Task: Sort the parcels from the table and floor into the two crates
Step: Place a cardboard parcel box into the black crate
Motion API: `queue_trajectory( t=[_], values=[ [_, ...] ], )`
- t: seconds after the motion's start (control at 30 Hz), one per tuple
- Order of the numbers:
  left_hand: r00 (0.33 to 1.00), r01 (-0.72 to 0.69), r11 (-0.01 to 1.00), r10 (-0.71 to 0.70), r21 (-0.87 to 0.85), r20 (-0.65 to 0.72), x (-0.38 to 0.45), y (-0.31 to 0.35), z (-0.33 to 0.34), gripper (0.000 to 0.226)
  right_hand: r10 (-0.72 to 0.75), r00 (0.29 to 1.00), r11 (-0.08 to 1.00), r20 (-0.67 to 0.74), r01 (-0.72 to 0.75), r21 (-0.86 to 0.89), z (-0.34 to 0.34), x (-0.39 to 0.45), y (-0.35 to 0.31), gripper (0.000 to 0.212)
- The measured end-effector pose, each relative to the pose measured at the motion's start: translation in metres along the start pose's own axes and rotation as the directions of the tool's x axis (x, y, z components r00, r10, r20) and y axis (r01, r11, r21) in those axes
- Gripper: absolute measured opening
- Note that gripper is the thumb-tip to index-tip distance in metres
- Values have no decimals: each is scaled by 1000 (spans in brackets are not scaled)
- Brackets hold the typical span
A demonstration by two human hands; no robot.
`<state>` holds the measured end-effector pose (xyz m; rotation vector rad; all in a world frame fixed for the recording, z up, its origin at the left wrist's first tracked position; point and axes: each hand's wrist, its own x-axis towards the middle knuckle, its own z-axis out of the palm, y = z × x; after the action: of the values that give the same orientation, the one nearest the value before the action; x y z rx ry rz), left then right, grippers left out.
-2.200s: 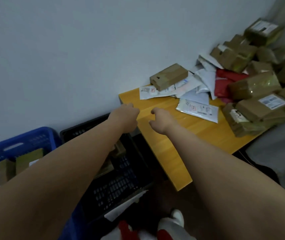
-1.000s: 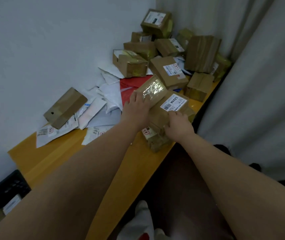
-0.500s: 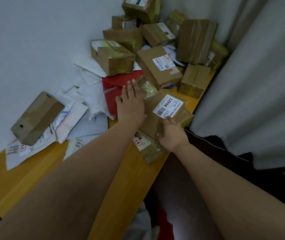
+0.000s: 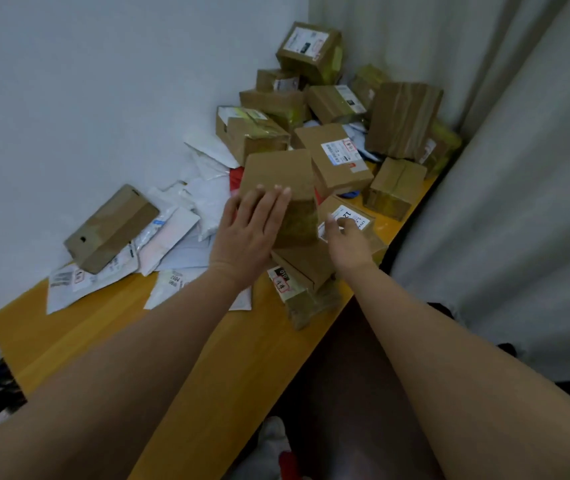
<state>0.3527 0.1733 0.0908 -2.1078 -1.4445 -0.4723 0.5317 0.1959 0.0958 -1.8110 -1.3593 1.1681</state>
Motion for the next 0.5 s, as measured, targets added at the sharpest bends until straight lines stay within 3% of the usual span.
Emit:
queue_trajectory(
  t=[0.07,0.17,0.27,0.33,0.4,0.43,0.5],
  values=[
    [995,-73,997,75,33,-58,-11,1,-16,60,43,997,974,66,-56,219,2,-11,-17,71],
    [986,-142,987,147,72,-77,-26,6,-40,49,93,967,838,239,-206,506,1,-30,-35,72],
    [981,-186,982,187,27,-44,-39,8,-63,55,87,972,847,217,-187,497,3,-48,-35,65],
    [985,-155,971,166,-182,44,-47,8,-77,73,88,989,879,118,-133,458,3,-59,-30,68],
    [989,117,908,-70,-402,132,-49,14,-90,78,25,998,914,49,-42,404,2,-69,-25,70],
    [945,322,817,-247,-478,216,-48,17,-95,79,-28,999,918,27,15,395,1,-76,-24,71],
    [738,672,457,-476,-582,478,-45,22,-105,82,-151,988,907,4,137,398,0,-88,-22,75]
  ],
)
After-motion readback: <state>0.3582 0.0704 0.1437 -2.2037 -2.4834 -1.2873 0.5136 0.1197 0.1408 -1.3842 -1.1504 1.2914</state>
